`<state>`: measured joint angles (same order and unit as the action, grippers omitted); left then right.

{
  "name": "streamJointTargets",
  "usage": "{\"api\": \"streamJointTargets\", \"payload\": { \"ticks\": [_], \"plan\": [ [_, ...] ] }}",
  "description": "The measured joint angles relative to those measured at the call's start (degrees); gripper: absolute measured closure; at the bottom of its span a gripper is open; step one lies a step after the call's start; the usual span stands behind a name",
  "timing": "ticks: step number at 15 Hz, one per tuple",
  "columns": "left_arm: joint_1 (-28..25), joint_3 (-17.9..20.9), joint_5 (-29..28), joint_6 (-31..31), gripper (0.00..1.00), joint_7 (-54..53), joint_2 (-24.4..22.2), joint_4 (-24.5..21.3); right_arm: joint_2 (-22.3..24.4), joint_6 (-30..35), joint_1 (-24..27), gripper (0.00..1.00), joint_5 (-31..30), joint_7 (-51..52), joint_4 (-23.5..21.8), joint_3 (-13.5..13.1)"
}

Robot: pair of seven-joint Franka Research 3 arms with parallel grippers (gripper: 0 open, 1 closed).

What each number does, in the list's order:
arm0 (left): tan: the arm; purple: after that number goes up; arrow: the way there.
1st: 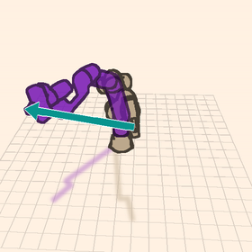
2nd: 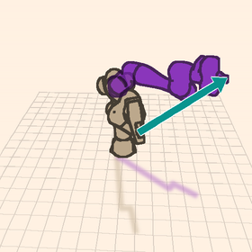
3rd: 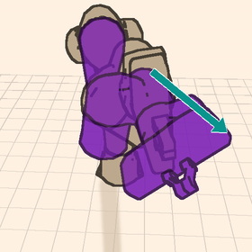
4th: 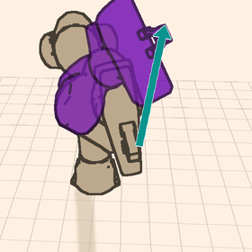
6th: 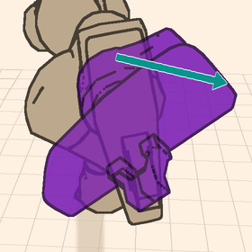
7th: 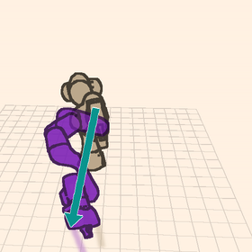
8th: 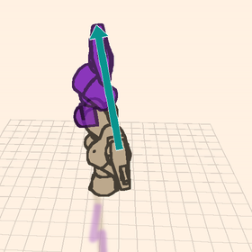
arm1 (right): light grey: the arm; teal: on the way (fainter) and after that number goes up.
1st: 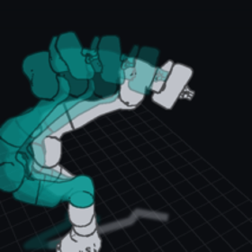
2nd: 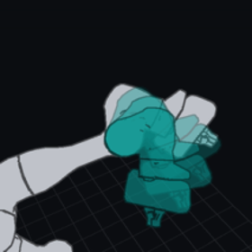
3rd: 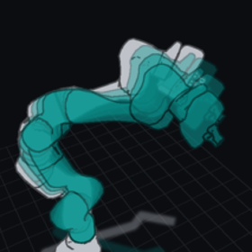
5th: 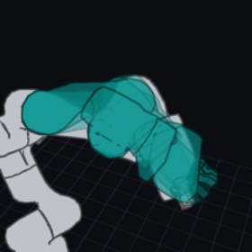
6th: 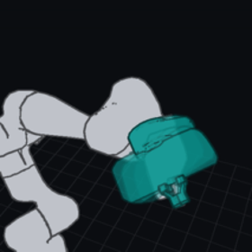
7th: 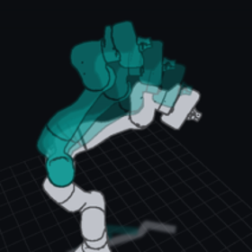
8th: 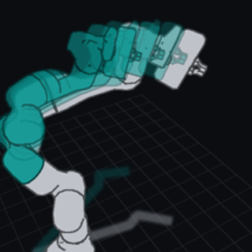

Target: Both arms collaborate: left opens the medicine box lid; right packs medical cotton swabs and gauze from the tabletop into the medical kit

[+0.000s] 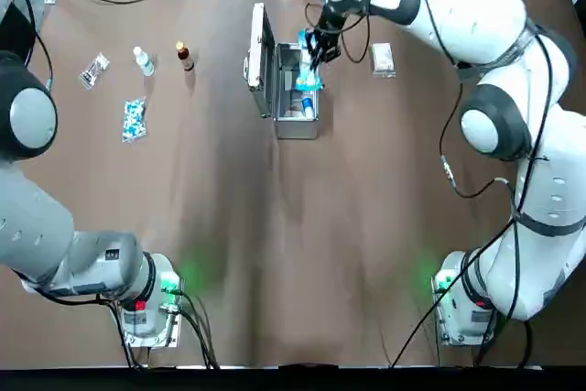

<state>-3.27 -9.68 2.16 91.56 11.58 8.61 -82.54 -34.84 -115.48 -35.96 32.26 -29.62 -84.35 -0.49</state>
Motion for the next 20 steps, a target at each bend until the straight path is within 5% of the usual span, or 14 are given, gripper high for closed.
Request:
{"api": "streamJointTargets", "payload": {
  "ticks": [8,15,20],
  "plan": [
    [0.0,0.0,0.0,0.0,0.0,0.0,0.0,0.0,-0.6,-0.2,-0.3,0.27,1.5,-0.3,0.2,-0.6],
    [0.0,0.0,0.0,0.1,0.0,0.0,0.0,0.0,-0.6,0.4,11.7,0.27,-3.1,12.5,0.6,-2.2],
    [-0.2,0.0,0.0,0.5,0.0,0.0,0.0,0.0,-0.9,-0.3,18.7,0.13,-21.3,13.6,0.6,-2.1]
  ]
}}
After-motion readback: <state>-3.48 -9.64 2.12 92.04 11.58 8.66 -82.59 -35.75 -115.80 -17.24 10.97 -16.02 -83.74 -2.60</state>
